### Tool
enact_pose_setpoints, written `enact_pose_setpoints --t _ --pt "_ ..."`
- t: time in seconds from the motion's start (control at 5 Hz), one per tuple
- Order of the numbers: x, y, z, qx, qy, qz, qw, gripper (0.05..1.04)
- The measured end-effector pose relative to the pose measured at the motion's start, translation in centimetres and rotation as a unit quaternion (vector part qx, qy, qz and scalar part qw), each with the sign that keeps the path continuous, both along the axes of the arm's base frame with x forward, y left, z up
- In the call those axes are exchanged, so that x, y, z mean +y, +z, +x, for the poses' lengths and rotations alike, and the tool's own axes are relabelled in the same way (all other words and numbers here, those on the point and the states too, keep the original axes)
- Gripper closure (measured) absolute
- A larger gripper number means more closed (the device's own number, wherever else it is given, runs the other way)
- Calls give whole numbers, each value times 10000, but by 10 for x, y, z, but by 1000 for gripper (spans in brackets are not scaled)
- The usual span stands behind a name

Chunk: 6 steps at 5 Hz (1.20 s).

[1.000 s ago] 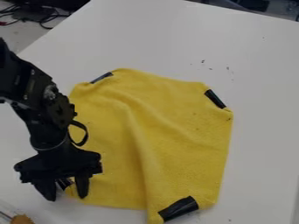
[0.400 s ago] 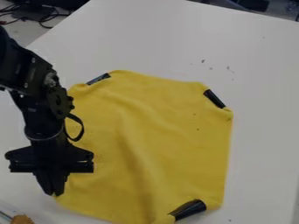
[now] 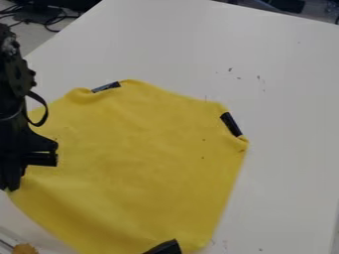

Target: Straighten cloth from the bottom left

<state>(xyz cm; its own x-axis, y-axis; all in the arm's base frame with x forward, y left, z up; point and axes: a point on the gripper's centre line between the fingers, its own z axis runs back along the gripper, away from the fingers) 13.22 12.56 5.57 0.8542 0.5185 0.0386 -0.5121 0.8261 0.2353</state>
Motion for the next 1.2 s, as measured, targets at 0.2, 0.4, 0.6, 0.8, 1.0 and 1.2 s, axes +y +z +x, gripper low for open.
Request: enact_pose_setpoints --t 0.2,0.4,0.6,0.8,1.0,1.2 --pt "31 -2 9 9 -355 75 9993 1029" --pt "54 -16 19 9 -647 -39 9979 1009" --pt "54 -30 22 -49 -650 -218 9976 860" --pt "52 -35 22 -57 -595 -298 9978 596" --pt "50 -37 18 -18 -523 -305 9982 282" --pt "54 -25 14 62 -535 -77 9985 77"
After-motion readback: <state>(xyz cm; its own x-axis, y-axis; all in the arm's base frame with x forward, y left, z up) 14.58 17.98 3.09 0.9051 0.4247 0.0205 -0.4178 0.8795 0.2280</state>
